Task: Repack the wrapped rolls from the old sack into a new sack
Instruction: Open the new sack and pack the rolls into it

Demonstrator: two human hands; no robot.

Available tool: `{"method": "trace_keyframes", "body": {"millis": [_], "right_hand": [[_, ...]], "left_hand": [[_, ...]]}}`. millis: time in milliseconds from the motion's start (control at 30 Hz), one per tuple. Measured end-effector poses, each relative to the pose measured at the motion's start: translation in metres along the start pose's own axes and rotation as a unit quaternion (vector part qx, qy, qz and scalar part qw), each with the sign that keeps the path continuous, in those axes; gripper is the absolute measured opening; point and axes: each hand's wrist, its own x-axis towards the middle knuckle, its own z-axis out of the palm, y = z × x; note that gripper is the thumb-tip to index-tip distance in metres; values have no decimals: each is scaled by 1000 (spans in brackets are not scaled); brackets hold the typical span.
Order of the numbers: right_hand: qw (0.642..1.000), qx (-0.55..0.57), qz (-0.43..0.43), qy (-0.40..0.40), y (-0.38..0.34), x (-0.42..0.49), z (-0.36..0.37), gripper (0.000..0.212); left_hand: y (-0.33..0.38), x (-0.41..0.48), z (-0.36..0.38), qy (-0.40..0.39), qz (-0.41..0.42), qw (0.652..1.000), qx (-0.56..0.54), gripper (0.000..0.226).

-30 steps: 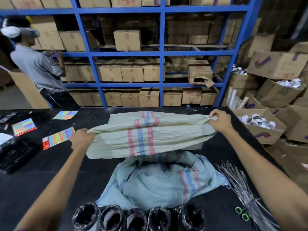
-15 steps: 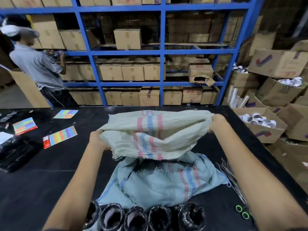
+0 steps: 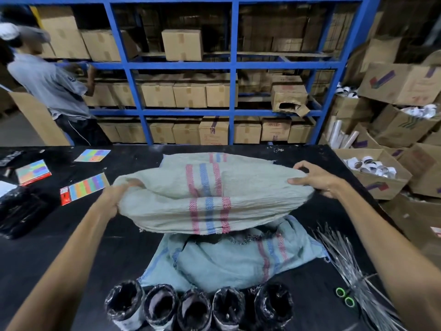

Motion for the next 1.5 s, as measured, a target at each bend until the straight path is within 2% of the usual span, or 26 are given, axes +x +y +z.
{"method": "trace_keyframes", "body": {"millis": [67, 133, 200, 267, 333, 400, 433, 467, 500, 533, 567, 600, 667, 733, 833, 867, 933, 1000, 1067, 1167, 1200, 1233, 1267, 1333, 1400, 1500], "right_hand": [[989, -99, -49, 99, 13, 12, 0, 27], [960, -167, -69, 214, 26, 17, 0, 21], [935, -184, -39, 301, 33, 17, 4, 20], [915, -174, 14, 363, 30, 9, 14, 15], [903, -115, 49, 411, 22, 1, 26, 2], [902, 8, 89, 422, 17, 5, 34, 17], [904, 69, 116, 405, 13, 8, 38, 26], [909, 157, 157, 352, 9, 13, 43, 33], [904, 258, 188, 283, 8, 25, 46, 35], [888, 337, 217, 223, 6, 33, 51, 29], [878, 378, 238, 173, 4, 36, 55, 25], [875, 389, 249, 143, 5, 38, 54, 28], [901, 347, 250, 75, 5, 29, 43, 31], [926, 286, 247, 24, 16, 15, 14, 29], [927, 268, 261, -5, 26, -6, -13, 28], [928, 278, 246, -16, 25, -12, -15, 29], [922, 324, 210, -45, 23, -20, -14, 36], [918, 356, 158, -72, 23, -28, -17, 53], [924, 359, 91, -96, 26, -37, -25, 68], [946, 309, 33, -88, 22, -36, -36, 29], [957, 276, 24, -81, 19, -34, -37, 34], [970, 234, 16, -64, 17, -29, -37, 50], [981, 192, 12, -26, 14, -26, -35, 60], [991, 95, -10, 92, 13, -13, -28, 48], [976, -6, -51, 214, 18, 0, -22, 34], [929, -95, -84, 347, 7, -5, -4, 35]], "left_hand": [[-2, -16, 8, -2, 64, 986, 157, 70], [-11, -10, 11, 20, 109, 965, 238, 76], [-16, -9, 9, 71, 157, 943, 284, 74], [-18, -13, 9, 155, 182, 920, 311, 64], [-24, -20, 17, 199, 209, 914, 285, 45], [-29, -31, 31, 191, 211, 922, 261, 26], [-30, -32, 39, 177, 186, 940, 224, 19], [-29, -32, 47, 144, 148, 965, 162, 15], [-26, -33, 54, 75, 93, 990, 72, 12], [-24, -33, 62, -7, 38, 999, -21, 15], [-22, -33, 64, -51, -14, 997, -61, 21], [-20, -30, 64, -62, -39, 993, -89, 28], [-15, -27, 49, -71, -82, 979, -175, 34], [-5, -26, 30, -32, -119, 969, -214, 32], [8, -37, 5, -58, -167, 931, -321, 11], [13, -38, 2, -70, -165, 921, -346, 8], [19, -36, -3, -83, -159, 925, -335, 16], [27, -37, -6, -111, -137, 937, -302, 29], [37, -34, -10, -139, -95, 961, -222, 29], [52, -31, -16, -154, 9, 988, -7, 19], [56, -29, -18, -148, 37, 986, 66, 25], [59, -29, -17, -133, 58, 982, 125, 34], [60, -26, -16, -105, 75, 978, 166, 42], [58, -20, -9, -14, 128, 965, 228, 50], [52, -21, 3, 65, 208, 932, 291, 50], [34, -27, 23, 162, 323, 859, 362, 37]]}}
